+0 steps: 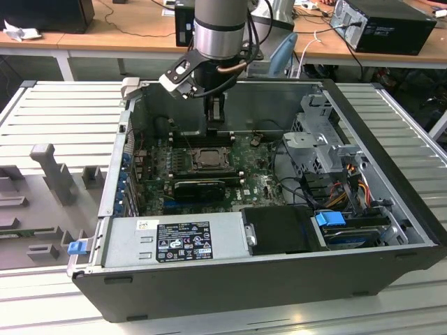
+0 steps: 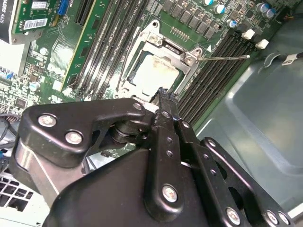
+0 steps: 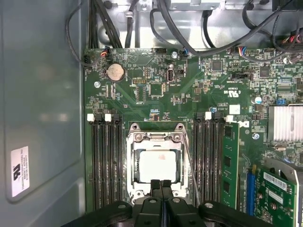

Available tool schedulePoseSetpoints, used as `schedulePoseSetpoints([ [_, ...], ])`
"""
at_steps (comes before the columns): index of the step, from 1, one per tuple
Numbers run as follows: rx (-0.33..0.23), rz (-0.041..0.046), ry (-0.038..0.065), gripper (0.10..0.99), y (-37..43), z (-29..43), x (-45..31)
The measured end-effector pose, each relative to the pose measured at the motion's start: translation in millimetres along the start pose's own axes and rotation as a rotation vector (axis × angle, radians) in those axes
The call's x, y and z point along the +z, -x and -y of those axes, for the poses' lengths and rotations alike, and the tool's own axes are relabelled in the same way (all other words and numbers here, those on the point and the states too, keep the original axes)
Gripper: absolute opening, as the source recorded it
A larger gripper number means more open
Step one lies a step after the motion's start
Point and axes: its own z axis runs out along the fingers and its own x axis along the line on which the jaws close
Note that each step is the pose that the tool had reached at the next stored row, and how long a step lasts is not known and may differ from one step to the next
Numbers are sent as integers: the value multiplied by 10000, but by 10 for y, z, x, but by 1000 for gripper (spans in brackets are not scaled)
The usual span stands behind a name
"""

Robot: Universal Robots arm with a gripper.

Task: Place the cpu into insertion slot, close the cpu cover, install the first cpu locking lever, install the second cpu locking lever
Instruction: 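Install the first cpu locking lever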

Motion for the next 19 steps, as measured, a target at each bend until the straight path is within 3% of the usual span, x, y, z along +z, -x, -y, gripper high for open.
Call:
schedulePoseSetpoints([
  [19, -2, -2, 0, 106, -7, 5, -314],
])
